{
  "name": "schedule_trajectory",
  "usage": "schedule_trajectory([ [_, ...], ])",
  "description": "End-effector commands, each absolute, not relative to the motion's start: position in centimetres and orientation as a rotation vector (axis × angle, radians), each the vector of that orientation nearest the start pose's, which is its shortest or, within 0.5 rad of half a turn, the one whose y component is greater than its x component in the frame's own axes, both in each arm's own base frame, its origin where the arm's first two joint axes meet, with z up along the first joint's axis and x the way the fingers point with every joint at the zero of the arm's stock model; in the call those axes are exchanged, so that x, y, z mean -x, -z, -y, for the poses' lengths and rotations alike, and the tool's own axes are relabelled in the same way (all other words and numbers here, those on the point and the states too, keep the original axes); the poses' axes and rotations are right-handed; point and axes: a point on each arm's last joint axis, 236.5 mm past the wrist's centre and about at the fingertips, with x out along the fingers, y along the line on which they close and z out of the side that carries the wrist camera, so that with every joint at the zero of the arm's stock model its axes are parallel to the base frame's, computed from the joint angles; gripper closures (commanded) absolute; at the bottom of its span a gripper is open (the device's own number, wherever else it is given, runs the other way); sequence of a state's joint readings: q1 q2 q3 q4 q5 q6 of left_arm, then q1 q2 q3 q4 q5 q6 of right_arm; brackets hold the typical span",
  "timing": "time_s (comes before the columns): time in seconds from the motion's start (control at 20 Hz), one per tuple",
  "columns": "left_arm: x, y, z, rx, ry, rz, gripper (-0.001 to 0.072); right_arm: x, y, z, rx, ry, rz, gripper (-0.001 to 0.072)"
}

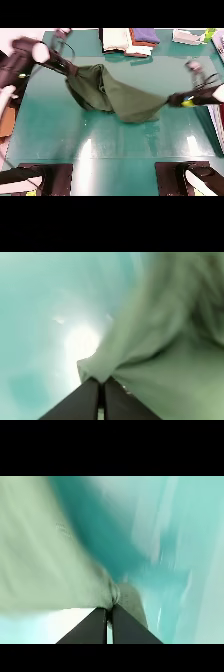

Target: Fold the shirts.

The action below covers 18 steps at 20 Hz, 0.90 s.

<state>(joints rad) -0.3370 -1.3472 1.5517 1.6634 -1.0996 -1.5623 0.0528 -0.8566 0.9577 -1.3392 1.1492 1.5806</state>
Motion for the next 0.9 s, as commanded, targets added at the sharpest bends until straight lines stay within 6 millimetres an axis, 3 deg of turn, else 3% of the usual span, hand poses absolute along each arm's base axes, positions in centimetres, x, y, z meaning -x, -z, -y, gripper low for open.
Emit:
schedule_trajectory([
  [0.0,-44.0,-25.1,12.0,-0.172,0.236,-0.576,0.0679,-32.8,-20.8,-1.7,-0.180,-0.070,-0.734,0.0692],
  [0.2,-38.0,-36.6,10.3,-0.114,0.240,-0.268,0.0679,-31.4,-31.6,0.0,-0.149,-0.032,-0.502,0.0692],
  [0.35,-32.2,-42.7,8.4,-0.083,0.238,-0.098,0.0679,-29.9,-37.9,-0.2,-0.107,-0.037,-0.352,0.0692],
  [0.5,-26.8,-47.0,6.7,-0.059,0.235,0.048,0.0680,-28.3,-42.4,0.1,-0.077,-0.019,-0.248,0.0692],
  [0.6,-24.0,-48.7,5.9,-0.047,0.233,0.113,0.0680,-27.8,-44.6,0.4,-0.061,-0.007,-0.224,0.0692],
  [0.7,-23.0,-49.0,5.8,-0.037,0.242,0.124,0.0680,-28.1,-45.7,0.9,-0.045,0.008,-0.237,0.0692],
  [0.75,-23.4,-48.4,5.9,-0.039,0.244,0.099,0.0680,-28.8,-46.2,0.9,-0.043,0.006,-0.243,0.0692],
  [0.85,-26.0,-44.6,6.6,-0.062,0.243,-0.055,0.0681,-30.9,-46.2,1.1,-0.044,0.000,-0.265,0.0693],
])
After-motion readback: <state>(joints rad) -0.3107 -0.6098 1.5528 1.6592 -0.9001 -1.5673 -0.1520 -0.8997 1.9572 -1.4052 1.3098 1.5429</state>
